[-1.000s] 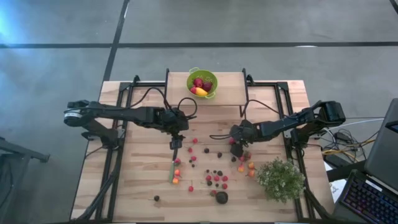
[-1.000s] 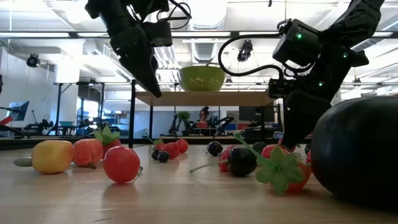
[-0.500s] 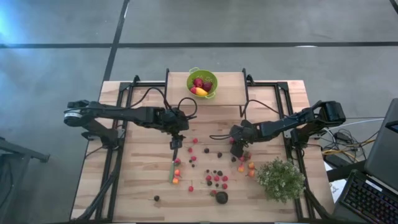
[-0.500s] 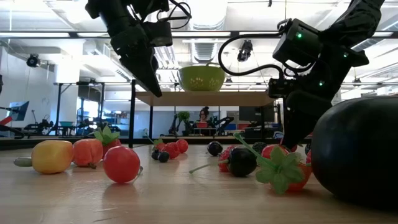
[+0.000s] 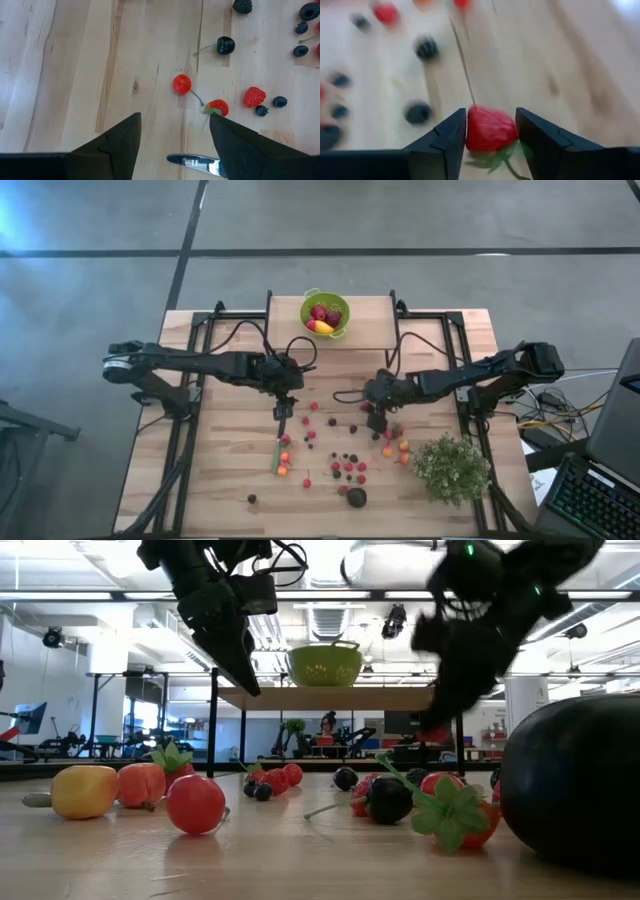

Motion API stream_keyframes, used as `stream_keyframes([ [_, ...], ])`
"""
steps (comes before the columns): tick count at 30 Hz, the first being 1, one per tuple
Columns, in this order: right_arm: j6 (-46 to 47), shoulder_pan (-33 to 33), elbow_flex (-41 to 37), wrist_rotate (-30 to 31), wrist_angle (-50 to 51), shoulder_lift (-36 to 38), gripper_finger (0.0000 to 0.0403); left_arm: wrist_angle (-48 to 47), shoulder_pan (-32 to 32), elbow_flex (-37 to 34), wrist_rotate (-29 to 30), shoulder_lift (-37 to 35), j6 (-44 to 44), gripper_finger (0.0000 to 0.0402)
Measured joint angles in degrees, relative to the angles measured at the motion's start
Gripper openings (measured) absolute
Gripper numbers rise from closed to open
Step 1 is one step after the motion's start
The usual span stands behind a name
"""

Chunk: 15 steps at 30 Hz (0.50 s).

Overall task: Pick & Place Fruit
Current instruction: Put the strawberry into the green colander on the shelf

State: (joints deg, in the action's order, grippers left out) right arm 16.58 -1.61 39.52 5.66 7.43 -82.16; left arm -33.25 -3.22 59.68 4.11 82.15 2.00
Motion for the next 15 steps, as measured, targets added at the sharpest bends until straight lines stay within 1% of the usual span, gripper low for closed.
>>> stream_keyframes([
  [4, -5.61, 0.15, 5.14, 0.12, 0.32, 2.65, 0.0167, 0.23, 0.0, 0.0, 0.01, -0.01, -0.01, 0.0241],
  [8, -11.31, 1.04, 11.52, 0.3, 2.09, 5.14, 0.0146, 0.28, 0.0, 0.0, -0.01, 0.0, -0.02, 0.0241],
  [15, -17.84, 2.65, 23.19, 0.52, 12.19, 7.21, 0.0104, 0.83, 0.0, 0.0, 0.0, 0.0, -0.02, 0.0241],
])
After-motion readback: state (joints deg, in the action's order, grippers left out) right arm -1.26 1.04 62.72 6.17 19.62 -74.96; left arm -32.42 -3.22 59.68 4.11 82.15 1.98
